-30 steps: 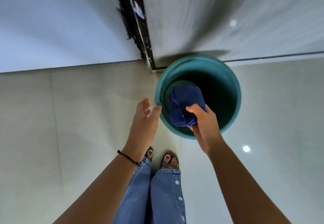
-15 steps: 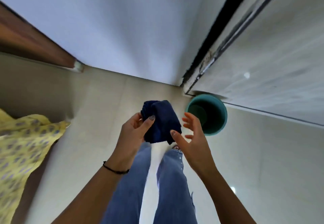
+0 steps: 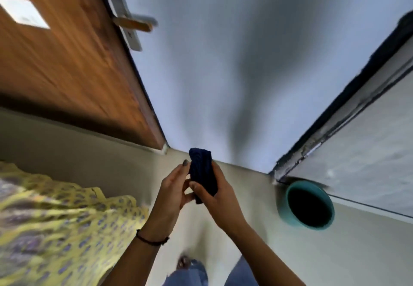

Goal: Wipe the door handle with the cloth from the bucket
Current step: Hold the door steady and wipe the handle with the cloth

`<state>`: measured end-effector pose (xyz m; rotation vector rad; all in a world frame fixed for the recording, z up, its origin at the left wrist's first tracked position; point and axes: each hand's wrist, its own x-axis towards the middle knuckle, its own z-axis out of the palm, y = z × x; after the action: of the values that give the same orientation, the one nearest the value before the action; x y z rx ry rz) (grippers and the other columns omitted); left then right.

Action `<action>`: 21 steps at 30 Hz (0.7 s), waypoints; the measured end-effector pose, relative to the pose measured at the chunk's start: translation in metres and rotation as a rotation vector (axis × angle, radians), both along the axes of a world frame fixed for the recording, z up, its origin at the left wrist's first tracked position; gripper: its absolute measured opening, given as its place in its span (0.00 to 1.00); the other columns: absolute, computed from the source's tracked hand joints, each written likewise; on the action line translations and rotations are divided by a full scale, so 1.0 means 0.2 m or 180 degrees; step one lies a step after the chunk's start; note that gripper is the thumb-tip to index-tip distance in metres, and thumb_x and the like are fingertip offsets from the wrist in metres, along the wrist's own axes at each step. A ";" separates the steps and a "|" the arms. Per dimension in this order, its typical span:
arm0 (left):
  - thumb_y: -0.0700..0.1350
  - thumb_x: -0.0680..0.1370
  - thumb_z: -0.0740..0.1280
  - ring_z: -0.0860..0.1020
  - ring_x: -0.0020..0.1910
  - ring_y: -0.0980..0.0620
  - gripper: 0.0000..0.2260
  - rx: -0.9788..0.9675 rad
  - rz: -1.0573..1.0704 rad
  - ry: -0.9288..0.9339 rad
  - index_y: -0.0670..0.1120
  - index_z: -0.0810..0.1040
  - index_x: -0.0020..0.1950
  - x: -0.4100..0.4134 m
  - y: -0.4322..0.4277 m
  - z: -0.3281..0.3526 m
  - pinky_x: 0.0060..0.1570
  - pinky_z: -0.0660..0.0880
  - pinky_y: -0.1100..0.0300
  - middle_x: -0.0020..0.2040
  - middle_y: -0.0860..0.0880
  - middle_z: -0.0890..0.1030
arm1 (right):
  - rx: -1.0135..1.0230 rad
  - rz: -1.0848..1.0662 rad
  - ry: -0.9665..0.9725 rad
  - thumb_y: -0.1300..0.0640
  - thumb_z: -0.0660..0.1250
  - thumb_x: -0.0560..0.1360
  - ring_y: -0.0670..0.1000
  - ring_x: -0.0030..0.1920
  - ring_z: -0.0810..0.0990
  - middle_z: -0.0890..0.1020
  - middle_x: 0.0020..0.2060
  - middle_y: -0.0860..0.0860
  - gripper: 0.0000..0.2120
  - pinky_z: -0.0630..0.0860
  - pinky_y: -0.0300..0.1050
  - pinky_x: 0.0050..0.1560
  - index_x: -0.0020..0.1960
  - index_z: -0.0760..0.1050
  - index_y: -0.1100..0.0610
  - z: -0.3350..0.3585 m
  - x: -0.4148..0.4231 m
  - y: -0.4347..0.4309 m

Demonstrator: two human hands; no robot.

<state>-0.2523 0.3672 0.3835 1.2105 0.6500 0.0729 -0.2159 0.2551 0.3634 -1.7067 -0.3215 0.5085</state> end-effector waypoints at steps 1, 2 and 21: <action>0.48 0.79 0.60 0.83 0.47 0.49 0.11 0.0180 -0.0064 -0.0036 0.47 0.80 0.55 -0.03 0.09 0.03 0.40 0.81 0.51 0.49 0.45 0.84 | -0.0037 -0.0077 -0.0048 0.55 0.67 0.77 0.43 0.48 0.83 0.82 0.50 0.38 0.18 0.81 0.42 0.47 0.64 0.70 0.43 0.01 -0.02 0.09; 0.50 0.79 0.59 0.83 0.50 0.52 0.11 0.0377 -0.0174 -0.0106 0.49 0.79 0.55 -0.06 0.18 0.06 0.41 0.81 0.51 0.51 0.47 0.84 | -0.0082 -0.0177 -0.0072 0.54 0.66 0.77 0.44 0.47 0.83 0.84 0.48 0.41 0.13 0.81 0.45 0.49 0.60 0.73 0.44 0.02 -0.04 0.18; 0.59 0.79 0.56 0.67 0.64 0.70 0.23 0.3055 0.0266 -0.1095 0.52 0.68 0.71 0.61 1.75 0.28 0.62 0.65 0.74 0.68 0.57 0.68 | 0.0641 -0.1472 -0.0325 0.66 0.65 0.75 0.46 0.29 0.77 0.76 0.34 0.52 0.05 0.73 0.40 0.27 0.49 0.71 0.61 0.40 0.69 1.27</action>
<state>-0.1303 0.7181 0.4391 2.0247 0.3469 0.7121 -0.0783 0.5099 0.4428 -1.5477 -0.0414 0.0464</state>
